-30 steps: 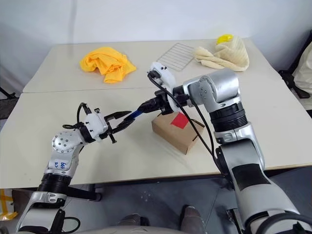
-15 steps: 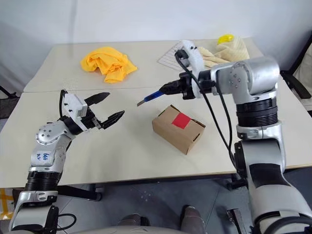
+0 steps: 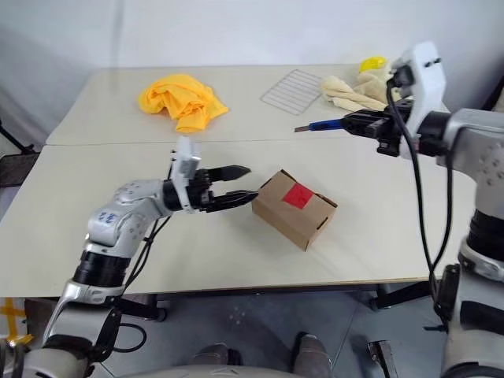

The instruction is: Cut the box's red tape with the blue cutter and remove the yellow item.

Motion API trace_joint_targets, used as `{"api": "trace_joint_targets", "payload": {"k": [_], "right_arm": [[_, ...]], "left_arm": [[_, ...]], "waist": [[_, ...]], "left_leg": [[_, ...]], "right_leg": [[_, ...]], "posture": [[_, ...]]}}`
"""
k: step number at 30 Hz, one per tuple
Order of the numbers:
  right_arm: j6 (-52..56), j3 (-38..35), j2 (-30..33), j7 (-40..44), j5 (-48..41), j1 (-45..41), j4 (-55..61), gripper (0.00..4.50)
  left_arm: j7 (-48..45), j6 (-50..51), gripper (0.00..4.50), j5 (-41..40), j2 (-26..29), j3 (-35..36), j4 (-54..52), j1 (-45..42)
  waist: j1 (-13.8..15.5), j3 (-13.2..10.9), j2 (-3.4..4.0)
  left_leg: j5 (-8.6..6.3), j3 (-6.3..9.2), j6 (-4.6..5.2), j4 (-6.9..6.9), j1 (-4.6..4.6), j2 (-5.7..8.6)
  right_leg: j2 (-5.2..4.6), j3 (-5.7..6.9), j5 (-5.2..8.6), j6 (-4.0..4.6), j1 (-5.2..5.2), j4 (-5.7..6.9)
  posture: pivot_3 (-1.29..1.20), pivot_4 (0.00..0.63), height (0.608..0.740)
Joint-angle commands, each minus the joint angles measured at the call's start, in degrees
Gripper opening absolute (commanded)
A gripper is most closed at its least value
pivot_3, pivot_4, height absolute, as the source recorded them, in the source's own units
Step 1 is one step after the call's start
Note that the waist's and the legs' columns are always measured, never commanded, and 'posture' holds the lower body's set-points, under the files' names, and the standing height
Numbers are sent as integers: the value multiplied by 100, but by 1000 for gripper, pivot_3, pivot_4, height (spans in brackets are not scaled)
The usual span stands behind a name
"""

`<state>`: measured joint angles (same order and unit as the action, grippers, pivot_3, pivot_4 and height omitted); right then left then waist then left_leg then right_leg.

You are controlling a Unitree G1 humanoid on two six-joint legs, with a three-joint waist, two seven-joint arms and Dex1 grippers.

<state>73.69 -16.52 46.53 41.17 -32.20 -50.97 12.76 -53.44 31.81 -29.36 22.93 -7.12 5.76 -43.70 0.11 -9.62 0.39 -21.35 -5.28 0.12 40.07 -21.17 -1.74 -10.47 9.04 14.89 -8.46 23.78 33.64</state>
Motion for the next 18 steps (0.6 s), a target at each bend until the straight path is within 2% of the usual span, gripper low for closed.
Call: {"api": "trace_joint_targets", "payload": {"k": [1, 7, 8, 18], "right_arm": [[-71, -314, 78, -165, -184, 209, 515, 164], [-122, -217, 33, -386, -305, 661, 927, 164], [-142, -166, 22, -408, -323, 719, 978, 164], [-216, 120, -24, -464, -489, 866, 1104, 164]], "left_arm": [[-47, 468, 2138, 185, -55, -259, 247, -450], [196, 1365, 173, 526, -202, -608, 755, -1063], [188, 1475, 4, 584, -225, -676, 830, -1131], [198, 1844, 0, 871, -454, -801, 1108, -1331]], "waist": [[-8, 0, 0], [-10, -1, -2], [-8, -1, -2], [12, -5, -8]], "left_leg": [[0, 0, 0, 0, 1, 0], [0, 1, 0, -2, 0, 0], [0, 1, 0, -2, 1, 0], [0, 2, 0, 0, -1, 0]], "right_leg": [[0, -1, 0, 0, 0, 0], [0, 0, 0, 0, 0, -1], [0, 0, 0, 0, 0, -1], [0, 1, 0, 0, 0, 0]], "posture": [[0, 150, 740], [0, 150, 740], [0, 150, 740], [0, 150, 740]]}}
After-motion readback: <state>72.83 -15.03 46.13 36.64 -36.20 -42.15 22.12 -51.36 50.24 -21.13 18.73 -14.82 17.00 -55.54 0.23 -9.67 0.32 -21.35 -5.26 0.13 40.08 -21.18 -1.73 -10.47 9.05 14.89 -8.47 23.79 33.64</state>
